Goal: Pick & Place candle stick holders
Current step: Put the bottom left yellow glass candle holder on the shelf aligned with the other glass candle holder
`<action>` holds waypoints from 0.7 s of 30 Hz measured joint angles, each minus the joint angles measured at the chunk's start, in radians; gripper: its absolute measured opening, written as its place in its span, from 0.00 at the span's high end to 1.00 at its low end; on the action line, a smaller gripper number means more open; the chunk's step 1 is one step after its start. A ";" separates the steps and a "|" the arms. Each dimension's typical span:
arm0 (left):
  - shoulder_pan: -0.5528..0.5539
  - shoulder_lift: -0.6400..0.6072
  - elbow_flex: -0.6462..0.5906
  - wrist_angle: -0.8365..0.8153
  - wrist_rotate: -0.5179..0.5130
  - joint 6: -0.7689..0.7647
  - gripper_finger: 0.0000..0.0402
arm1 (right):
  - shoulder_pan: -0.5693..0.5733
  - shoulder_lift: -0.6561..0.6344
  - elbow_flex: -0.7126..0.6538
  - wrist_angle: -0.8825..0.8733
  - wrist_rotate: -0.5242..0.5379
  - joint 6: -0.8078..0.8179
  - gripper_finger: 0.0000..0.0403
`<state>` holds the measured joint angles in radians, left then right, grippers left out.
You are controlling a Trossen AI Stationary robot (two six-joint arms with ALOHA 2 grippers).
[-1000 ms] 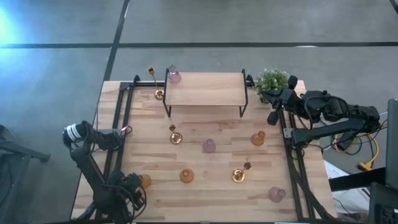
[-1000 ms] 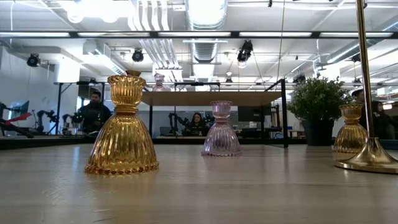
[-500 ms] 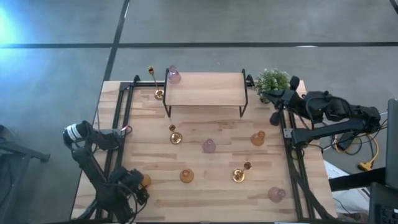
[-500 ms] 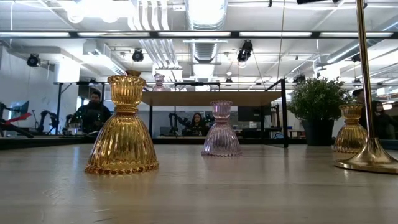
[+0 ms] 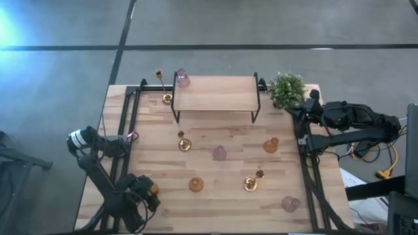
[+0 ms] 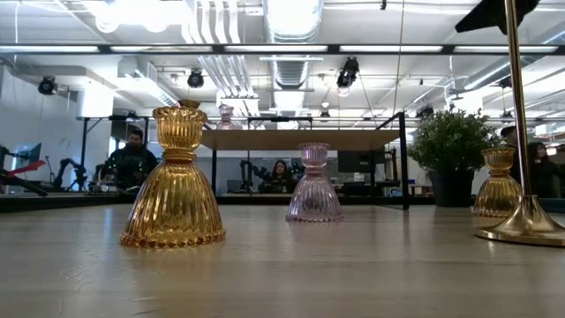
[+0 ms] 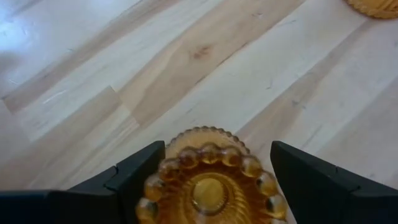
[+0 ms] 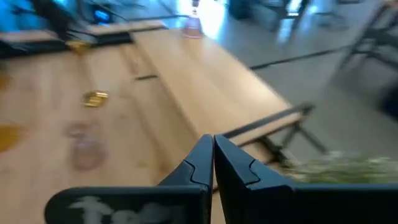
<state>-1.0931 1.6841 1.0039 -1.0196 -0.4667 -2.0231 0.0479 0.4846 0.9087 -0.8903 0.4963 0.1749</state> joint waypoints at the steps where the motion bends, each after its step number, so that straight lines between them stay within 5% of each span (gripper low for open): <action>1: 0.000 0.000 -0.002 0.000 -0.002 0.000 0.27 | 0.000 -0.017 -0.018 0.014 -0.008 0.006 0.98; 10: 0.000 0.000 -0.026 0.011 -0.022 0.002 0.27 | 0.000 -0.172 -0.278 0.289 0.074 -0.144 0.98; 21: 0.000 -0.001 -0.057 0.025 -0.053 0.006 0.28 | 0.000 -0.291 -0.307 0.347 0.090 -0.175 0.98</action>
<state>-1.0931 1.6833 0.9467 -0.9942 -0.5193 -2.0175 0.0475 0.1940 0.6018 -0.5430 0.5861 0.0002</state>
